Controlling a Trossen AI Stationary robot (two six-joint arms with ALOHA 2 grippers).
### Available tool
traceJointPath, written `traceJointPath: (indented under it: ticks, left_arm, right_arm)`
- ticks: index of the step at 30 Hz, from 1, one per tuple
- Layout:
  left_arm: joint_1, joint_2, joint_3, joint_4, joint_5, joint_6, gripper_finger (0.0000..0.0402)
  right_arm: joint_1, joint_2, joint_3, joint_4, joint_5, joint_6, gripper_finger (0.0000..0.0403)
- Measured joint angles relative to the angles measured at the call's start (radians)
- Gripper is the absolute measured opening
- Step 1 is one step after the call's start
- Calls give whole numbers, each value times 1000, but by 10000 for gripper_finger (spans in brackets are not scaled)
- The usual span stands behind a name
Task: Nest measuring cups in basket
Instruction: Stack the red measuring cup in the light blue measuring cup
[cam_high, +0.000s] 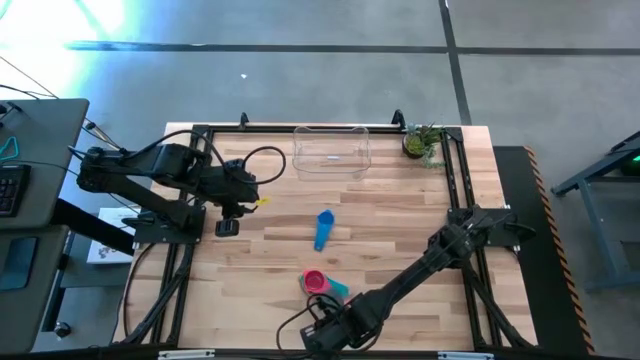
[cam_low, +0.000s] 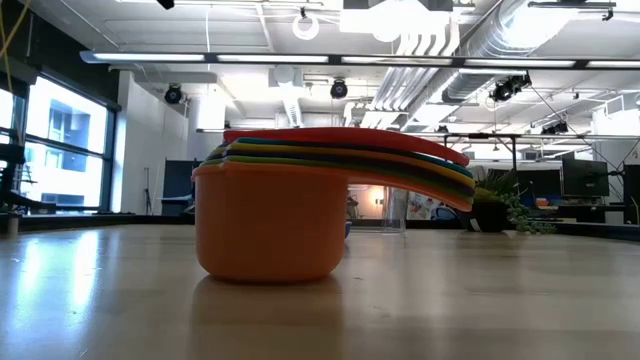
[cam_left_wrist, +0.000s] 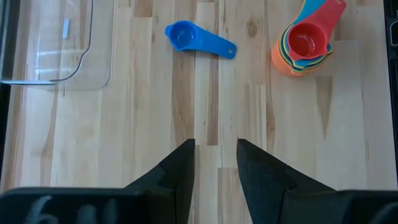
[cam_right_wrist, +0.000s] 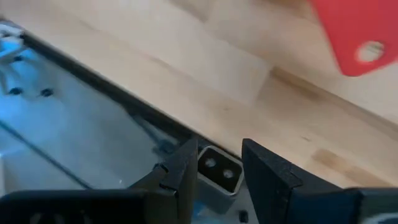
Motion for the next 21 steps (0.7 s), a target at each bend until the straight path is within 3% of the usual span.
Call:
traceJointPath:
  ticks: [6,21]
  left_arm:
    - [0,0,0,0,0,0,111]
    - [0,0,0,0,0,0,111]
  right_arm:
    - [-1,16,-5,-77,14,41,119]
    - [-50,20,-5,-81,40,-12,119]
